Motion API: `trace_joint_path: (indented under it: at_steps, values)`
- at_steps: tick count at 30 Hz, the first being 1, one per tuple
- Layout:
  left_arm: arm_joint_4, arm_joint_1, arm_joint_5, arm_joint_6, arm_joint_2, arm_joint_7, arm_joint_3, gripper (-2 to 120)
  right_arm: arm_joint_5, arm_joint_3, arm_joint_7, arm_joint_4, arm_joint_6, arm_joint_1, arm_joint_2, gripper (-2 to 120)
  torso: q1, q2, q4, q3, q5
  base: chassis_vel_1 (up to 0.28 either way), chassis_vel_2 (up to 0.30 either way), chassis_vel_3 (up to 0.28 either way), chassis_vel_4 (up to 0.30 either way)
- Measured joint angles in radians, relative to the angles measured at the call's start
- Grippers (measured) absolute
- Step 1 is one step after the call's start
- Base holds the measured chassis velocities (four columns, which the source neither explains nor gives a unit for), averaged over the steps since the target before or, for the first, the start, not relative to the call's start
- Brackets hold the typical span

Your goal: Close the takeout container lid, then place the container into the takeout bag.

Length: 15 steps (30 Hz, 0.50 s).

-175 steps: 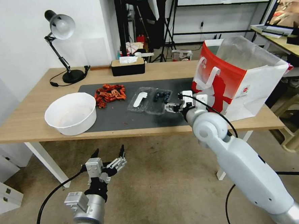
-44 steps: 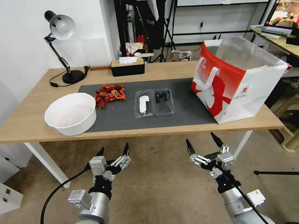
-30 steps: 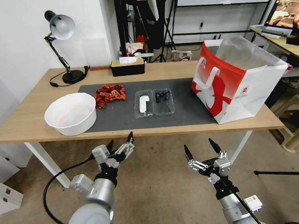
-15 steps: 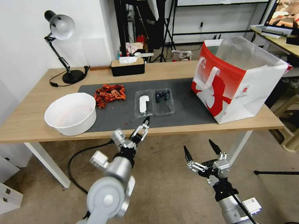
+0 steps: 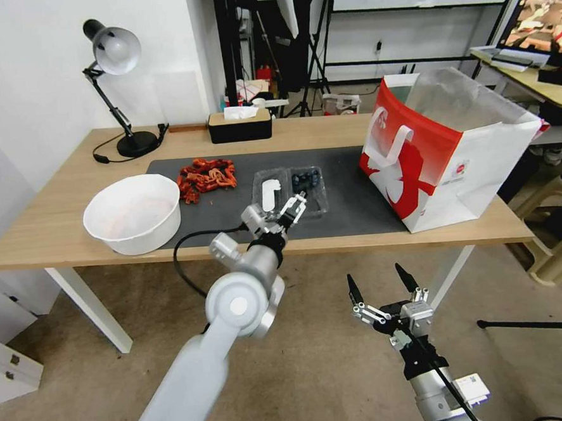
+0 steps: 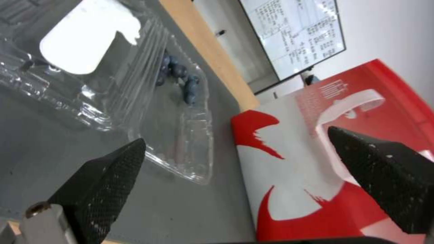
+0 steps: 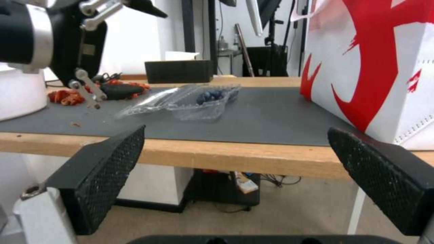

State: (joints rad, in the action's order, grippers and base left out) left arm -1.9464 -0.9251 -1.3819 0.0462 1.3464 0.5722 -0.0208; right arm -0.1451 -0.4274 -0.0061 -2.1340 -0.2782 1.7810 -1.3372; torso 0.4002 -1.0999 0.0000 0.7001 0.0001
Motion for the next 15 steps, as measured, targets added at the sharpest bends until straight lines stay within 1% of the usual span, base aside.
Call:
trace_joint_path:
  at_steps: [2, 5, 15]
  values:
    - [0.008, 0.004, 0.000, 0.000, 0.004, 0.006, -0.002, 100, 0.001, 0.000, 0.000, 0.003, 0.000, -0.002, -0.003, 100, 0.000, 0.000, 0.0000, 0.000, 0.0000, 0.000, 0.000, 0.000, 0.000]
    - [0.040, 0.018, 0.002, 0.000, 0.017, 0.023, -0.008, 100, 0.005, 0.002, 0.000, 0.012, 0.000, -0.009, -0.007, 100, 0.000, 0.000, 0.0000, 0.000, 0.0000, 0.000, 0.000, 0.000, 0.000]
    - [0.091, 0.033, 0.010, -0.002, 0.023, 0.030, -0.014, 100, 0.009, 0.004, 0.000, 0.017, 0.000, -0.018, -0.005, 100, 0.000, 0.000, 0.0000, 0.000, -0.0001, 0.000, 0.000, 0.000, 0.000]
